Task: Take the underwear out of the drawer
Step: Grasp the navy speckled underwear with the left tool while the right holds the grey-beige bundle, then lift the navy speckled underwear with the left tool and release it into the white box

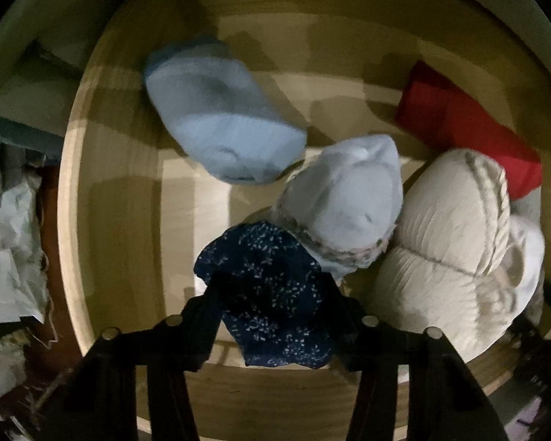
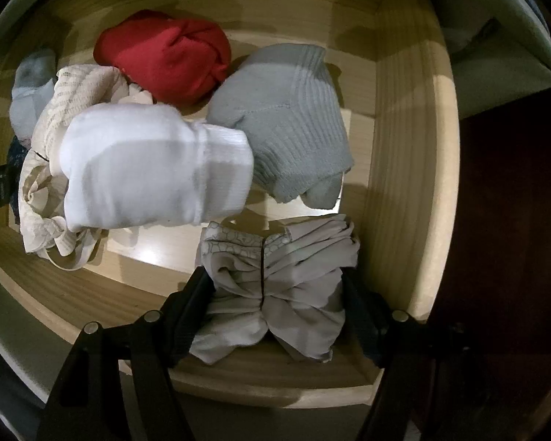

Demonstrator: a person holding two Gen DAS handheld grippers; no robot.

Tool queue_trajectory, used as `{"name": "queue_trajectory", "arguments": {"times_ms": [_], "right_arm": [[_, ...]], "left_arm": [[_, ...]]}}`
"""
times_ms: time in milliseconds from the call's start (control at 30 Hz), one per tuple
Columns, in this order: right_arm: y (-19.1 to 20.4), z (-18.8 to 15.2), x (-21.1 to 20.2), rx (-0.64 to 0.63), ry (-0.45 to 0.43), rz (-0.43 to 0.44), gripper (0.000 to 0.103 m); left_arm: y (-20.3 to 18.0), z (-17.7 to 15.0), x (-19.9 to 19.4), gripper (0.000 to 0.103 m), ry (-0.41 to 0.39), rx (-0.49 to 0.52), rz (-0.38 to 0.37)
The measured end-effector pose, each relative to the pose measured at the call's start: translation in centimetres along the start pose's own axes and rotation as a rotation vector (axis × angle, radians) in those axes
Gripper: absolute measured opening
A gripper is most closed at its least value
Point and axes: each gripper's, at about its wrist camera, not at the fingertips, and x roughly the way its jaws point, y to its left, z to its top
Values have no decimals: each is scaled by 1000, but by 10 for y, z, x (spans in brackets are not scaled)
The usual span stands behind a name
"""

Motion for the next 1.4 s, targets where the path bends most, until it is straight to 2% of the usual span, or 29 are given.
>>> {"name": "queue_trajectory", "arguments": {"times_ms": [167,400,767,1100,1400], "right_arm": [[4,3,1,2,5,-5,70],[9,5,4,-2,5,-13,71],[11,8,8,-10,9,-19,71],[13,9,10,-12,10,-23,71],[16,5,13,-13,7,-34,71]], "left_arm": [[8,-3,-1,40,3,23,5],[24,-5,-11,29,-7,31,-42],[44,-43,-43,26,-67,25,-78],[45,-56,-94,26,-168,27,-108],[70,-57,-170,26,-317,20,-98]]}}
